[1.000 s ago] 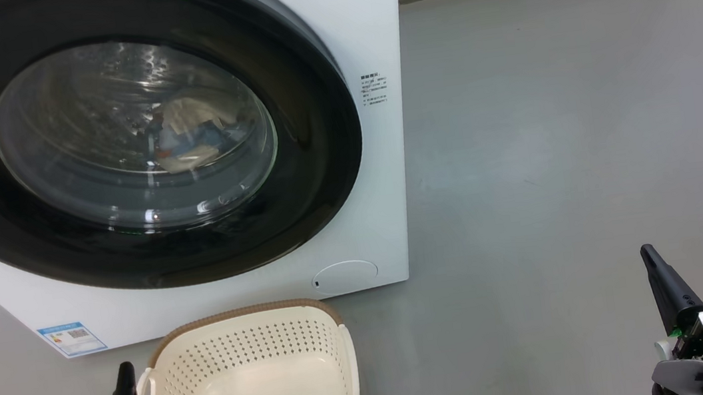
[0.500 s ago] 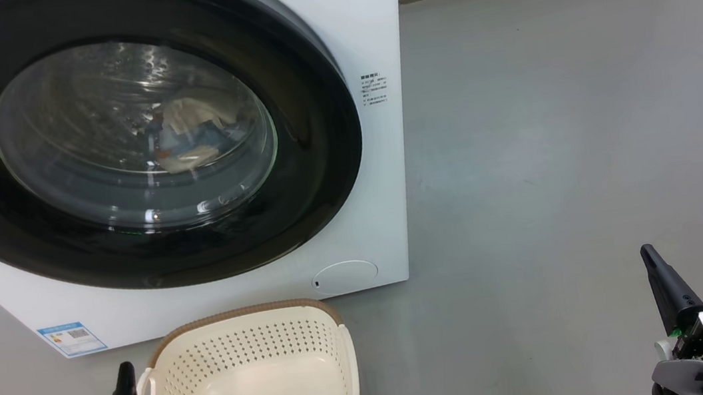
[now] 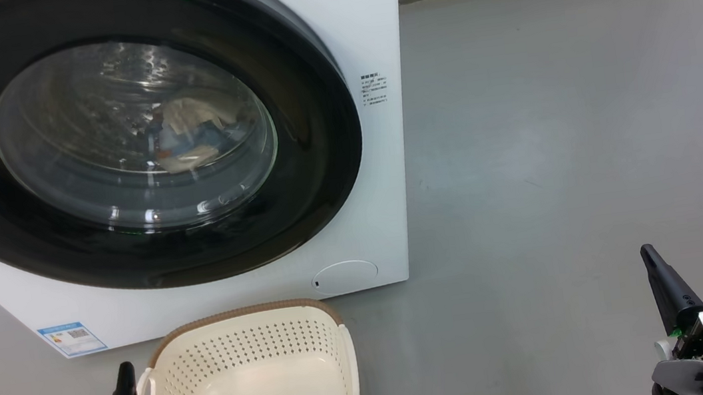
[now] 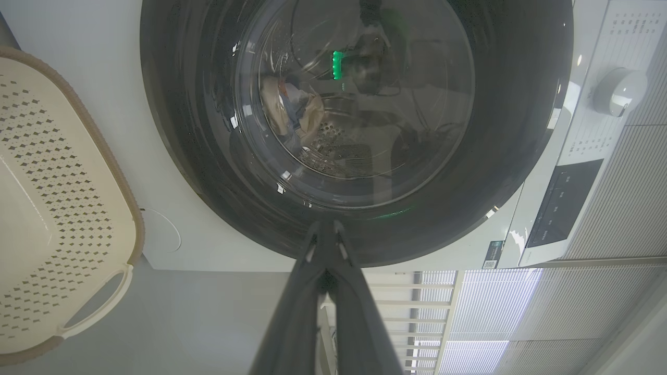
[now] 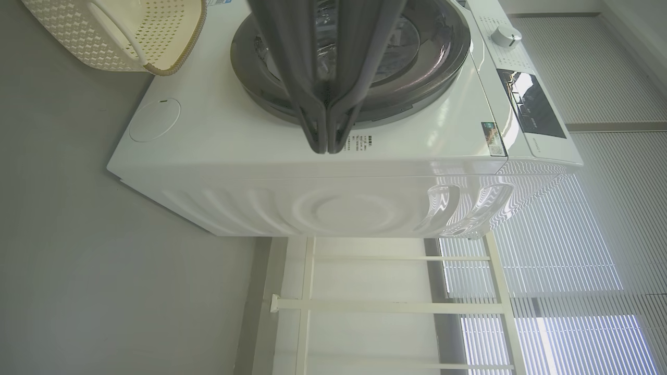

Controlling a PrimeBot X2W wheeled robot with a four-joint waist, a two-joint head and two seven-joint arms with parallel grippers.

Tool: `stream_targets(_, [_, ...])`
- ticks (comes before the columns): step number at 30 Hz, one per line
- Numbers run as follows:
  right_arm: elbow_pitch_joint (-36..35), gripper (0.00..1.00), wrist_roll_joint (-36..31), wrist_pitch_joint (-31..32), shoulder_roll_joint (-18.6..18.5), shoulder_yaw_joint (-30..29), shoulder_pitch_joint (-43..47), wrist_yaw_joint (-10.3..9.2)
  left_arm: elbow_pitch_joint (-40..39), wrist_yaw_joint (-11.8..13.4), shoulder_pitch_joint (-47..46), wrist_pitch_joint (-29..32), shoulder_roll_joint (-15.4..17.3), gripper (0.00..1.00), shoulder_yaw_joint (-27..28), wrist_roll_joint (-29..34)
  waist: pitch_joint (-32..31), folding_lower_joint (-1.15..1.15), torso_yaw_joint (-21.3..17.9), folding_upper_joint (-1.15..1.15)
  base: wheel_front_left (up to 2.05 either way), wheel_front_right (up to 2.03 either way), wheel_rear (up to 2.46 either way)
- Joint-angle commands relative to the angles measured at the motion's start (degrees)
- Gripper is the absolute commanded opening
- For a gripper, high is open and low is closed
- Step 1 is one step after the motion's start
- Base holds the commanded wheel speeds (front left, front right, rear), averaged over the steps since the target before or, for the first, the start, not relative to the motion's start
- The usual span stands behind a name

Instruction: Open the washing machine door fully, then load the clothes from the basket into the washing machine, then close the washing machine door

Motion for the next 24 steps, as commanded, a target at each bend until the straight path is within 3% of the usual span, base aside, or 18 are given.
stream_targets(1, [-1.7,0.00,-0.1,0.3,-0.5,1.1,-2.5,0.10,-1.8,-0.1,-2.4,0.4,0.5,0.00,1.8,-0.5,0.0,0.00,0.0,0.00,0.00,0.00,0.00])
stream_targets(24, [-1.7,0.00,0.0,0.3,-0.5,1.1,-2.5,0.10,-1.8,-0.1,-2.4,0.4,0.5,0.00,1.8,-0.5,0.0,0.00,0.0,0.00,0.00,0.00,0.00])
